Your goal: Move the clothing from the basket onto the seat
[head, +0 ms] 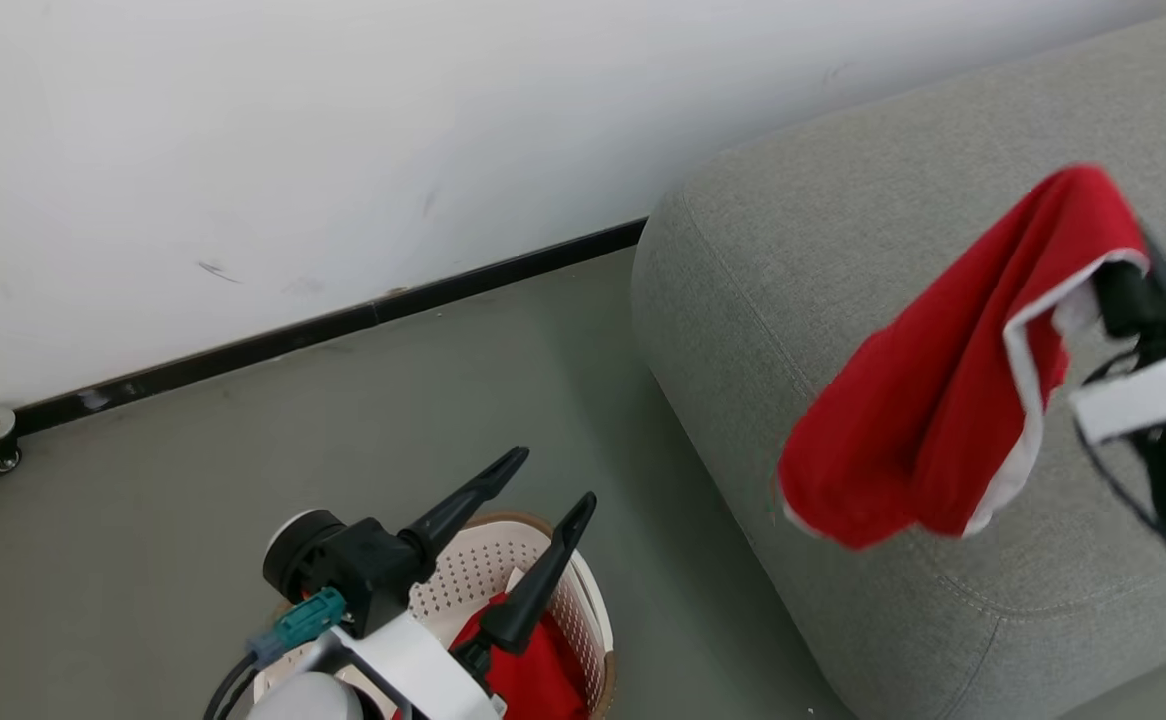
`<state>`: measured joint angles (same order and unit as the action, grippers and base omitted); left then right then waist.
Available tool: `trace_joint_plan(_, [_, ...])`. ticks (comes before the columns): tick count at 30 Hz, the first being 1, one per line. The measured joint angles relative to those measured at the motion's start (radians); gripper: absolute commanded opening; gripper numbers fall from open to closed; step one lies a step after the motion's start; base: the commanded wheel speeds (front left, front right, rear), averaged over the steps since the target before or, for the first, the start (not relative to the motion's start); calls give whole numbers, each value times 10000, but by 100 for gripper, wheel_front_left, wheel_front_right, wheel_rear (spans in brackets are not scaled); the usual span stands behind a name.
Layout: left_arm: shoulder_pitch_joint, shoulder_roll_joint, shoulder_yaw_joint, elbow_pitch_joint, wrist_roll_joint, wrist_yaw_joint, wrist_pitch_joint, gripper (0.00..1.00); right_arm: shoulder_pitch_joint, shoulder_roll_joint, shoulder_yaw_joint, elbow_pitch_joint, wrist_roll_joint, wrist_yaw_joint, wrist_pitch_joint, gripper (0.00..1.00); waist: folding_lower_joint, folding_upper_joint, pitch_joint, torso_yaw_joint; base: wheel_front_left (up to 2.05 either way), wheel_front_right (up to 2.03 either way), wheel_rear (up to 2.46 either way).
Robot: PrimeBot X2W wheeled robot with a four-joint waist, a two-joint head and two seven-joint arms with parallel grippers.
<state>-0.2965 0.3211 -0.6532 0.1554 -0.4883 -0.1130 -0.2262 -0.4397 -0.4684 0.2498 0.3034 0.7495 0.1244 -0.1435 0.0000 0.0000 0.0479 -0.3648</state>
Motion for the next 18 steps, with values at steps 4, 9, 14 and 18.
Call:
trace_joint_plan(4, [-60, 192, 123, -117, 17, 107, 0, 100, -1157, -105, -430, 389, -2, 0, 307, 0, 0, 0, 199, 4, 0, 0, 0])
trace_joint_plan(9, [-178, 270, 228, -299, 98, 270, 12, 100, -2437, -405, -855, 957, -48, 0, 736, 0, 0, 0, 474, 77, 0, 0, 0])
trace_joint_plan(14, [-258, 430, 263, -458, 240, 353, 69, 100, -3689, -846, -1450, 1586, -127, 0, 1135, 0, 1, 0, 777, 194, 0, 0, 0])
trace_joint_plan(18, [-419, 462, 295, -736, 341, 445, 150, 100, -4617, -1260, -1889, 2234, -366, 0, 1423, 0, 1, 0, 1103, 325, 0, 0, 0])
